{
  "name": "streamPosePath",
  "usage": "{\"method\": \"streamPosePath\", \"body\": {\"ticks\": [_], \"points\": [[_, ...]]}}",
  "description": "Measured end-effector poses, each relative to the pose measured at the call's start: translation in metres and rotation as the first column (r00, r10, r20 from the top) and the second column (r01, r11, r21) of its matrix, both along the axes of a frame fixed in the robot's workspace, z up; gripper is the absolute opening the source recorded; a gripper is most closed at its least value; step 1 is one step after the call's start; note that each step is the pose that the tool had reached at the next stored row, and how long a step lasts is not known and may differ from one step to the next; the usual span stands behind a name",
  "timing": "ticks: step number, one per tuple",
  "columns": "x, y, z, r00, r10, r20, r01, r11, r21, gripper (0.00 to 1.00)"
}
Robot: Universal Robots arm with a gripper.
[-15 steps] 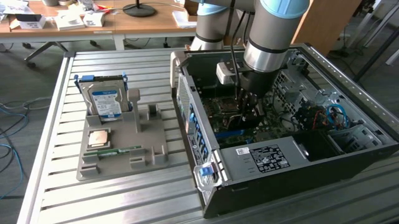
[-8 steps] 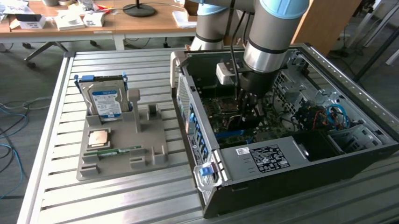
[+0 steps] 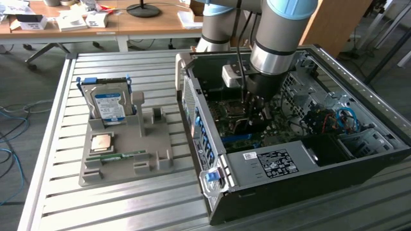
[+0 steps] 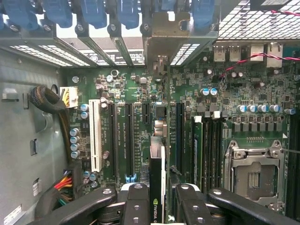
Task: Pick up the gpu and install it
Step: 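Insert the gpu into the slot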
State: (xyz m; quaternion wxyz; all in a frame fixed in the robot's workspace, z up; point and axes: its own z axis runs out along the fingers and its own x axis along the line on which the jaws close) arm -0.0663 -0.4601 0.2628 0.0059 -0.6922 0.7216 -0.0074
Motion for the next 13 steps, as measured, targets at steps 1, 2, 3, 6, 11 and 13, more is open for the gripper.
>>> {"method": "streamPosePath", "body": {"ticks": [1,2,3,6,11,13], "points": [[-0.0002,0.0001,0.0,1.0,0.0,0.0,0.0,1.0,-0.0001,0.26],[-0.0004,0.0002,0.0001,1.0,0.0,0.0,0.0,1.0,-0.0002,0.26],[-0.0005,0.0002,0.0001,1.0,0.0,-0.0001,0.0,1.0,-0.0002,0.26],[-0.0008,0.0002,0.0,1.0,0.001,-0.0001,-0.001,1.0,-0.0002,0.26],[-0.002,0.0003,0.0,1.0,0.001,-0.0001,-0.001,1.0,-0.0004,0.26],[-0.0021,0.0003,0.0,1.0,0.001,-0.0001,-0.001,1.0,-0.0006,0.26]]}}
